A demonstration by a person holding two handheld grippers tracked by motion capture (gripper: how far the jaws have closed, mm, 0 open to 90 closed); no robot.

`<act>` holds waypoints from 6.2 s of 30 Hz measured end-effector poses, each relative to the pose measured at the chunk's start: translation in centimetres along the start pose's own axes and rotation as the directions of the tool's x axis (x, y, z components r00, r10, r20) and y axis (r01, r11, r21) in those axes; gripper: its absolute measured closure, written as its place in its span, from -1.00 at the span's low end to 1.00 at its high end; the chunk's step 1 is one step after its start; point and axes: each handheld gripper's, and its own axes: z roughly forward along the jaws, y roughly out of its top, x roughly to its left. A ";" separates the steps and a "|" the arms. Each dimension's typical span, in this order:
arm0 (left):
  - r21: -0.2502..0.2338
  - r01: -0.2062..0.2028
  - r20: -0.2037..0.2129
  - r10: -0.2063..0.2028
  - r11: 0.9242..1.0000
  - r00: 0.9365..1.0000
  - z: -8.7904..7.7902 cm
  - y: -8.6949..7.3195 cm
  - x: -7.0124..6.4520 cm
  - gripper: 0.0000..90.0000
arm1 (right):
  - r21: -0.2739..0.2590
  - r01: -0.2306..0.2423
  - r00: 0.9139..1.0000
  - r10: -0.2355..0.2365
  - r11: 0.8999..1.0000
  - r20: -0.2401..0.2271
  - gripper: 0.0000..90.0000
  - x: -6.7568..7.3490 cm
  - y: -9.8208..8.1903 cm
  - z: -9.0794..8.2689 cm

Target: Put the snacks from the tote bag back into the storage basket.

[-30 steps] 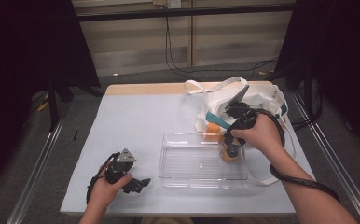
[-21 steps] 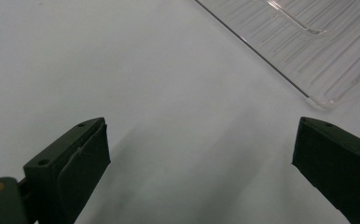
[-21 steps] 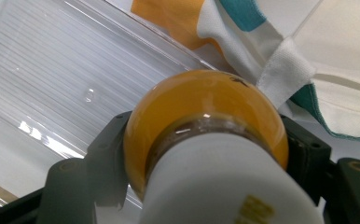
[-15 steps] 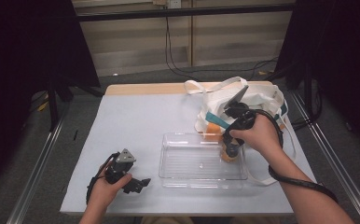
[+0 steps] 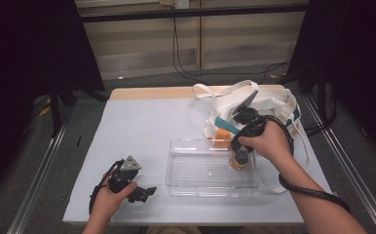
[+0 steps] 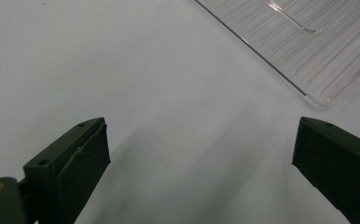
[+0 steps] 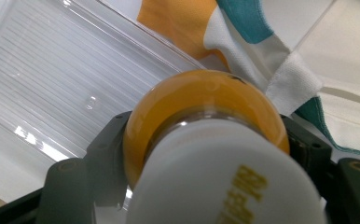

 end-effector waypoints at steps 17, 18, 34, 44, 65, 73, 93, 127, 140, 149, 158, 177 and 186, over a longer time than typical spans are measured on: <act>0.005 -0.001 -0.010 0.001 1.000 1.000 0.0 -0.1 -0.1 -0.92 | -0.041 0.027 0.999 -0.028 0.999 -0.023 -0.43 -0.3 -0.6 -0.1; 0.015 -0.002 0.004 0.002 1.000 1.000 -0.1 0.0 0.0 -0.92 | -0.044 0.031 0.999 -0.032 0.999 -0.023 -0.45 -0.4 -0.6 -0.2; 0.024 -0.025 0.007 0.025 0.999 1.000 0.3 0.5 -0.1 -0.92 | -0.088 0.059 0.997 -0.062 0.994 -0.037 -0.64 -0.5 -1.6 -0.5; 0.036 -0.029 0.005 0.029 0.999 1.000 0.0 0.1 0.1 -0.92 | -0.119 0.086 0.994 -0.093 0.989 -0.052 -0.68 -1.0 -2.5 -0.8; 0.035 -0.026 -0.009 0.027 0.999 1.000 0.3 0.0 -0.2 -0.92 | -0.154 0.080 0.993 -0.091 0.985 -0.071 -0.72 -2.4 -4.5 -1.6; 0.037 -0.027 -0.007 0.027 0.999 1.000 0.3 -0.1 -0.3 -0.92 | -0.152 0.062 0.995 -0.074 0.987 -0.073 -0.72 -3.0 -5.1 -1.7; 0.038 -0.027 -0.010 0.027 0.999 1.000 0.2 -0.1 -0.3 -0.92 | -0.175 0.023 0.995 -0.040 0.984 -0.093 -0.73 -4.7 -6.8 -1.9; 0.040 -0.024 -0.015 0.024 0.999 1.000 0.2 -0.2 -0.3 -0.92 | -0.179 -0.010 0.995 -0.008 0.984 -0.102 -0.73 -6.5 -8.9 -0.5; 0.054 -0.026 -0.015 0.027 0.998 1.000 0.2 -0.2 -0.2 -0.92 | -0.192 -0.013 0.995 -0.007 0.981 -0.104 -0.73 -7.1 -9.6 0.2; 0.052 -0.015 -0.012 0.016 0.999 1.000 0.2 -0.2 -0.3 -0.92 | -0.192 -0.013 0.995 -0.006 0.981 -0.101 -0.73 -6.9 -10.1 1.0; 0.057 -0.029 -0.014 0.029 0.998 0.999 0.2 -0.2 -0.2 -0.92 | -0.215 -0.018 0.994 -0.006 0.976 -0.109 -0.73 -7.3 -10.7 1.4; 0.047 -0.022 -0.022 0.023 0.999 0.999 0.4 -0.2 -0.4 -0.92 | -0.257 -0.032 0.994 0.003 0.966 -0.112 -0.73 -7.7 -11.8 2.6; 0.048 -0.024 -0.022 0.025 0.999 0.999 0.3 -0.2 -0.4 -0.92 | -0.304 -0.061 0.989 0.016 0.951 -0.147 -0.73 -7.9 -12.7 3.2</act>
